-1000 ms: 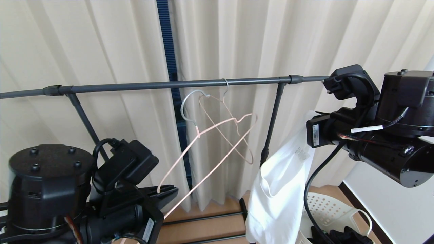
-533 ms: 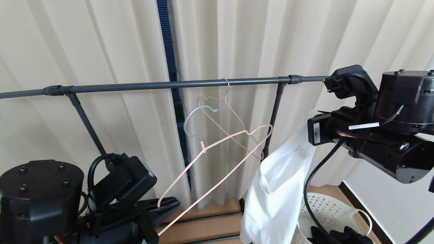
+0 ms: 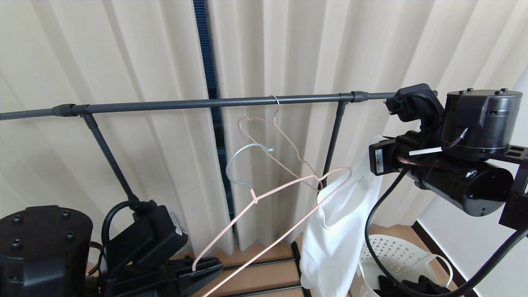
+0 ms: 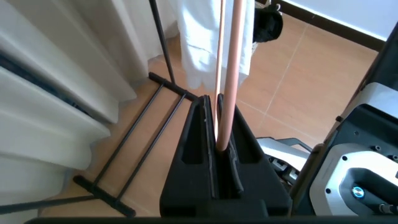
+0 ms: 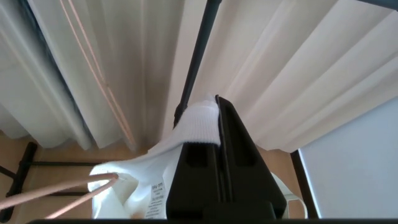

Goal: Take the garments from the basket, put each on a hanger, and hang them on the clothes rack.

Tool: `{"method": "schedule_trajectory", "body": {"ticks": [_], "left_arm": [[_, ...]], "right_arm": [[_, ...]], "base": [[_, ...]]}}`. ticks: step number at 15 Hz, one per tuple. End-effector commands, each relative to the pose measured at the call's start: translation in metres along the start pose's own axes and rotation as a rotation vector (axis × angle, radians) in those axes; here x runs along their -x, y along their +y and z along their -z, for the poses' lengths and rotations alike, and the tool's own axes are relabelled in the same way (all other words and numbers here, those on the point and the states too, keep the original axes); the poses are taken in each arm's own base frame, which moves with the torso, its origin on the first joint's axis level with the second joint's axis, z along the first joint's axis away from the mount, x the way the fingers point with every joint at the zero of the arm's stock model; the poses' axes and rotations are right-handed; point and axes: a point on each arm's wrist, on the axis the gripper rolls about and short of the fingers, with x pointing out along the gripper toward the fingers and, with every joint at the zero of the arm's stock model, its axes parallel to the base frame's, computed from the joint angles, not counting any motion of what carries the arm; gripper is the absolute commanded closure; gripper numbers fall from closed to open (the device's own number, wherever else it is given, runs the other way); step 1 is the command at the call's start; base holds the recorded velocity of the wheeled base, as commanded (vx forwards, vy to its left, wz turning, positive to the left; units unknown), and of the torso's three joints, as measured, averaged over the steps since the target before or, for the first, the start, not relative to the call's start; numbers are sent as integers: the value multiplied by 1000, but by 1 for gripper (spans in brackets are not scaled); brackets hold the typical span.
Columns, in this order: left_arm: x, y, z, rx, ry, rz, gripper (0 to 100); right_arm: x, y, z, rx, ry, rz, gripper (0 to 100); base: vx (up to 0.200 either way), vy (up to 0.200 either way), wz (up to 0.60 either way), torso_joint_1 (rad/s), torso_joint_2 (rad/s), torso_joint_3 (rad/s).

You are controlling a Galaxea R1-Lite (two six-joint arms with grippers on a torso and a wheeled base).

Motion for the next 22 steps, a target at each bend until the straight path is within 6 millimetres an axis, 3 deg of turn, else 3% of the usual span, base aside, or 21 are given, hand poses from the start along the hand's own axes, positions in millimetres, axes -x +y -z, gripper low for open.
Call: {"method": "schedule_trajectory", "body": {"ticks": [1,5,14,22], "left_arm": [[-11,-2,-1,-7,16,17,100],[-35,-1,-3,-6,-12,15,100],[-53,3,-20,21,-32,-58,100],[-57,2,-23,39,-35,-71,100]], "right_arm": [[0,1,1,3,3,-3,100],[0,2,3,6,8,-6,100],[12,17,5,28,7,-13,100],[43,57,9,87,-6,-72,100]], "base": [[0,0,0,0,0,0],[0,0,0,0,0,0],[0,0,0,0,0,0],[0,0,0,0,0,0]]}}
